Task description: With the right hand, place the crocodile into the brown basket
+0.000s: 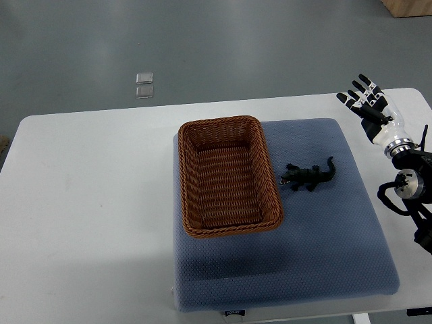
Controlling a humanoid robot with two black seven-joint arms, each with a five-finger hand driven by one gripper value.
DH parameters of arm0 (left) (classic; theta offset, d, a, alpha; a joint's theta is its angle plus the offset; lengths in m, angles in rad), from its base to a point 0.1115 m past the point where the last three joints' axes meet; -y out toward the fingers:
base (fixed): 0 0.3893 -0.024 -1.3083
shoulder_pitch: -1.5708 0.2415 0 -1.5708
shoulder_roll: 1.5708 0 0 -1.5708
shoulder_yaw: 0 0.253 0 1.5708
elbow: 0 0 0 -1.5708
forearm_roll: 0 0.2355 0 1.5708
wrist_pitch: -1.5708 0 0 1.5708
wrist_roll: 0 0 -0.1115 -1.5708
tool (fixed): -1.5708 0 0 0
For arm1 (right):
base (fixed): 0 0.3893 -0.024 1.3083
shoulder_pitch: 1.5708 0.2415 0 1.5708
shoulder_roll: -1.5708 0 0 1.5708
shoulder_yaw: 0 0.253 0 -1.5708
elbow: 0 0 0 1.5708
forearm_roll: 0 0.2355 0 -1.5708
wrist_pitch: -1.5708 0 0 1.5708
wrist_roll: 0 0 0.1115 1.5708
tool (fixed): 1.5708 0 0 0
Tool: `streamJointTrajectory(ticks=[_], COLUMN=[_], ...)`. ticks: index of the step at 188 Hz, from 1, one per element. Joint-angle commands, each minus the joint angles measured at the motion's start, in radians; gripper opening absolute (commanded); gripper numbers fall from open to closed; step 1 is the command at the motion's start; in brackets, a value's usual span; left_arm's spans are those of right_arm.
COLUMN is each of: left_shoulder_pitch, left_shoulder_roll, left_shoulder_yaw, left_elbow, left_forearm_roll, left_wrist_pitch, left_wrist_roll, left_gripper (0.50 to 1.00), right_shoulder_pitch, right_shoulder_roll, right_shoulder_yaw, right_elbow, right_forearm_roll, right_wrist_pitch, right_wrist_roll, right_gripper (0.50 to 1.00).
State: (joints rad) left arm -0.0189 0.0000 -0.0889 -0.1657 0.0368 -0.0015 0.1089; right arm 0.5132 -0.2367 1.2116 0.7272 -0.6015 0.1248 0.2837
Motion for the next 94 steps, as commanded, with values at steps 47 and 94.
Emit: streamJointTrajectory(ticks=[47,94], left_shoulder_pitch=[0.001,0.001], left_shoulder_roll=[0.0,0.0], left_shoulder_yaw=[0.0,0.0], left_elbow=[0.0,0.0], left_forearm_roll=[0.0,0.0], left_wrist_pitch=[0.0,0.0], left_wrist_roll=[0.0,0.0], left_gripper=[1.0,1.0], right_shoulder_pitch=[0.001,-0.001], right_shoulder_roll=[-0.003,0.01], right_shoulder_yaw=[0.009,0.011], right_elbow=[0.0,0.004], right_forearm_roll=[0.0,0.003], right_wrist_pitch=[-0.004,-0.005], right_wrist_roll=[0.015,0.051], right_gripper=[0.928,0.928])
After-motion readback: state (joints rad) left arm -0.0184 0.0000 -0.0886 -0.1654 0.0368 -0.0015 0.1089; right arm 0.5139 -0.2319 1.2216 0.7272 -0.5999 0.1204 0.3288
